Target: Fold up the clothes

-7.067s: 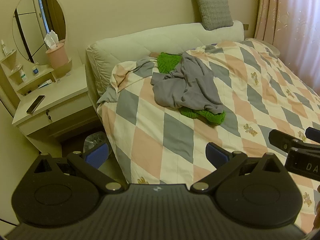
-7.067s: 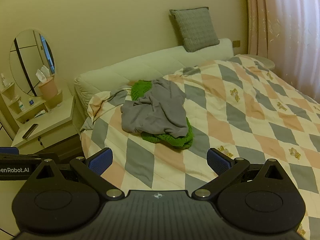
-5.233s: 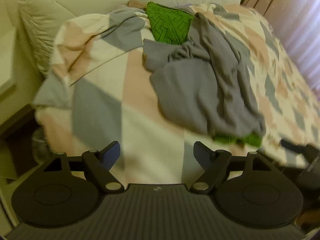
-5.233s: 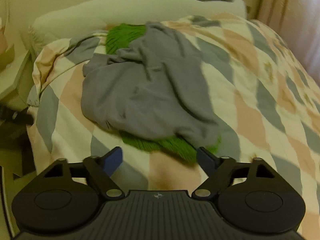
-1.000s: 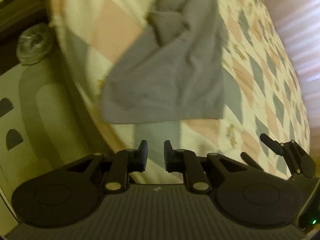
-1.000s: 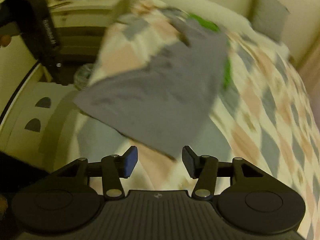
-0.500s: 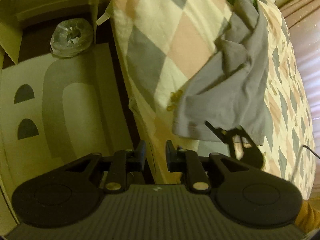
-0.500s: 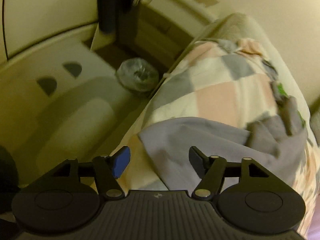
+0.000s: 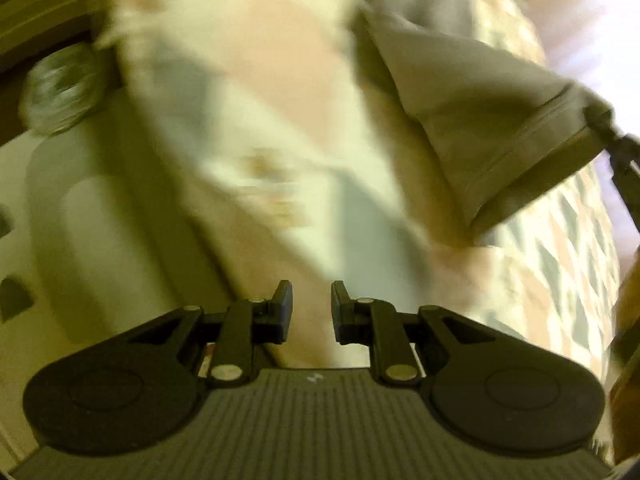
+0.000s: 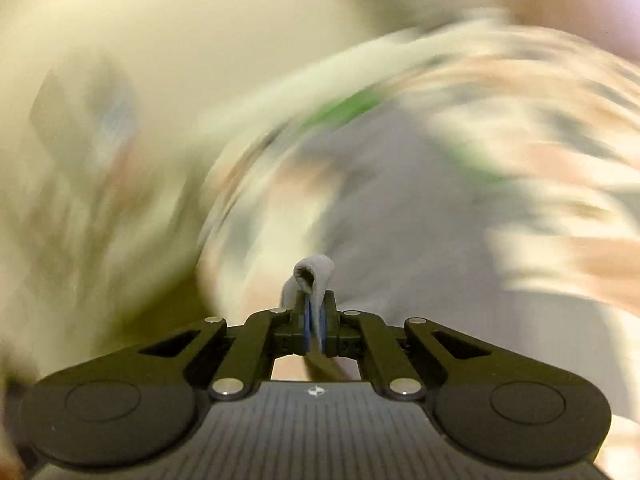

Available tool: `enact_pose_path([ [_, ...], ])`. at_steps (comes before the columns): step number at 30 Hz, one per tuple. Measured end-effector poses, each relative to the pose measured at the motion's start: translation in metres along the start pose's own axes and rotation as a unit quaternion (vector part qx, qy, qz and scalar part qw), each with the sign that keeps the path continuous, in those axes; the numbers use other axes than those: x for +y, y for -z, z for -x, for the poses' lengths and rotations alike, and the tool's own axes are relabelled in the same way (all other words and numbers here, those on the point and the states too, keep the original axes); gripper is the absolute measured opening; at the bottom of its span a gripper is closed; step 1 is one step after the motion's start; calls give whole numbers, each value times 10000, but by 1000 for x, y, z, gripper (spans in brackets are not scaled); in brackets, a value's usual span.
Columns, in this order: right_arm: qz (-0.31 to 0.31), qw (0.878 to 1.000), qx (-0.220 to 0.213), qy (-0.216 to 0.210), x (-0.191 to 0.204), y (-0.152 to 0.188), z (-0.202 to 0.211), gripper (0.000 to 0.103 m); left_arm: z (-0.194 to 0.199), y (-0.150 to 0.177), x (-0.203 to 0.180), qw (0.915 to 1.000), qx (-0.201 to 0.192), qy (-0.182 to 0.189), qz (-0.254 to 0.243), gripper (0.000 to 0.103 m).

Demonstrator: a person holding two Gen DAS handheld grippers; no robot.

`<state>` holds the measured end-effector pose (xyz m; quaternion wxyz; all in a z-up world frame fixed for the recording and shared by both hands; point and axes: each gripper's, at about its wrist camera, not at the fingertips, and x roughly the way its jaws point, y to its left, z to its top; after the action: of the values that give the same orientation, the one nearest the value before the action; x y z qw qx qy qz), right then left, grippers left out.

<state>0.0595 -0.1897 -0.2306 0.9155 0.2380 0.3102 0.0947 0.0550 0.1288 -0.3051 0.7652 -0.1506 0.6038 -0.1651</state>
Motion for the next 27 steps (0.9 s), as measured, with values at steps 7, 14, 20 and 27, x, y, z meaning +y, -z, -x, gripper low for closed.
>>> enact_pose_path([
  [7, -2734, 9484, -469, 1537, -236, -32, 74, 5, -82, 10, -162, 9876, -388, 400, -1467, 28],
  [14, -4226, 8946, 459, 1376, -375, 29, 50, 5, -152, 34, -247, 9769, -764, -221, -1984, 33],
  [20, -4938, 8671, 260, 597, -400, 51, 46, 52, -186, 49, -291, 9077, -1375, -1765, -3549, 51],
  [27, -3404, 9330, 730, 915, -380, 18, 12, 27, -236, 60, -306, 7855, -1760, -2754, -5256, 6],
])
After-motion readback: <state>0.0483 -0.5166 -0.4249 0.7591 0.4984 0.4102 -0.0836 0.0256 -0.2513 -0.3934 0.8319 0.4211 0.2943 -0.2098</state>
